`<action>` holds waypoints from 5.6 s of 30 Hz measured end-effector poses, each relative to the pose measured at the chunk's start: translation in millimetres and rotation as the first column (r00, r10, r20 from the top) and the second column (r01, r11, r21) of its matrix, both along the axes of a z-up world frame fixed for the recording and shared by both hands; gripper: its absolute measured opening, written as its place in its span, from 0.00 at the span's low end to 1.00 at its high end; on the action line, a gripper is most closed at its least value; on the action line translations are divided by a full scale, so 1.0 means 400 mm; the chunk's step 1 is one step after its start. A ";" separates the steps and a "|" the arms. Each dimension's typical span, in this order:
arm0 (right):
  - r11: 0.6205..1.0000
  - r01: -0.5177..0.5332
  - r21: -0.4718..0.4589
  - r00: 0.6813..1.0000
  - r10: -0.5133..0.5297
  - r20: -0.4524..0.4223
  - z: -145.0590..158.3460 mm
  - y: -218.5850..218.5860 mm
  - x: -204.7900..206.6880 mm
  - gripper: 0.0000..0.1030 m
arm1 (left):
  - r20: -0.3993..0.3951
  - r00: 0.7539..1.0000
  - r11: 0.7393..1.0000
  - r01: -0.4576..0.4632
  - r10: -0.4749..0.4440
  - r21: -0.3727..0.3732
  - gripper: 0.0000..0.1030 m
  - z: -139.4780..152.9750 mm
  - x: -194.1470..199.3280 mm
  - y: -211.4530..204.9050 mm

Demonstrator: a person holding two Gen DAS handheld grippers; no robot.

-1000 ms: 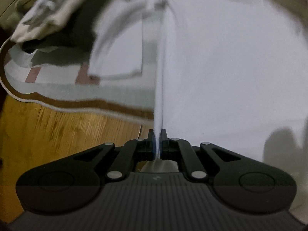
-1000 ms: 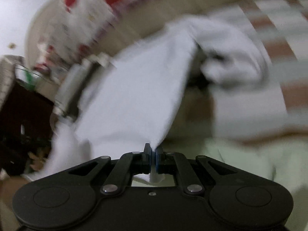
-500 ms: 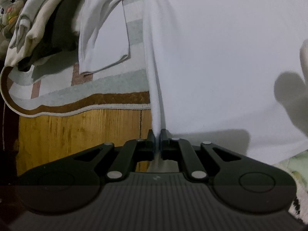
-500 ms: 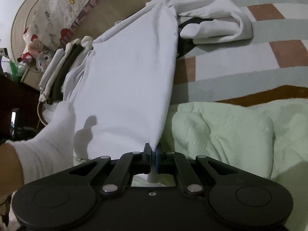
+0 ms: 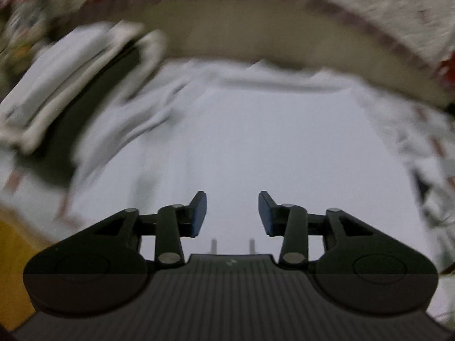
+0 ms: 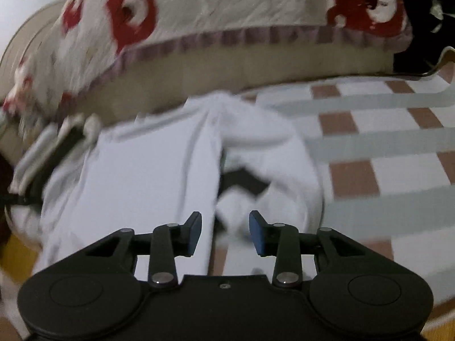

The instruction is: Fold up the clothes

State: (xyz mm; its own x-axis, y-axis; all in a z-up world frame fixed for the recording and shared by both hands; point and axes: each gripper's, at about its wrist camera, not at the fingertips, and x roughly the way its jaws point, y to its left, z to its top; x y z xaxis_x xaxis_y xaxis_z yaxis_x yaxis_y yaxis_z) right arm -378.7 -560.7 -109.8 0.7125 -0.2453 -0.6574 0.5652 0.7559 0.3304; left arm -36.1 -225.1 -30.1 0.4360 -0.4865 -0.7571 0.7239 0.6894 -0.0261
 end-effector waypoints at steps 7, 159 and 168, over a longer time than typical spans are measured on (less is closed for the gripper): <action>0.996 0.068 -0.061 0.994 -0.072 -0.076 -0.055 -0.099 0.022 0.43 | 0.072 0.954 0.956 0.291 -0.289 -0.018 0.42 -0.057 -0.130 -0.322; 0.922 -0.373 -0.106 0.916 0.349 -0.196 -0.065 0.104 0.762 0.31 | -0.067 0.985 0.979 -0.146 0.157 0.144 0.66 -0.306 0.479 0.244; 0.935 -0.345 -0.079 0.921 0.321 -0.222 -0.095 0.100 0.737 0.32 | -0.095 0.987 0.977 -0.111 0.130 0.182 0.81 -0.355 0.469 0.248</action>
State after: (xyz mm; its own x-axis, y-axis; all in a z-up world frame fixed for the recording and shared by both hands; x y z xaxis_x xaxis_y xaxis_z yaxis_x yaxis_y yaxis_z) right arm -83.8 -520.6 -147.7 0.6205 -0.0990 -0.7779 0.3196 0.9378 0.1356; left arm 151.5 -126.0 -172.2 0.3959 -0.2908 -0.8710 0.6346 0.7722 0.0307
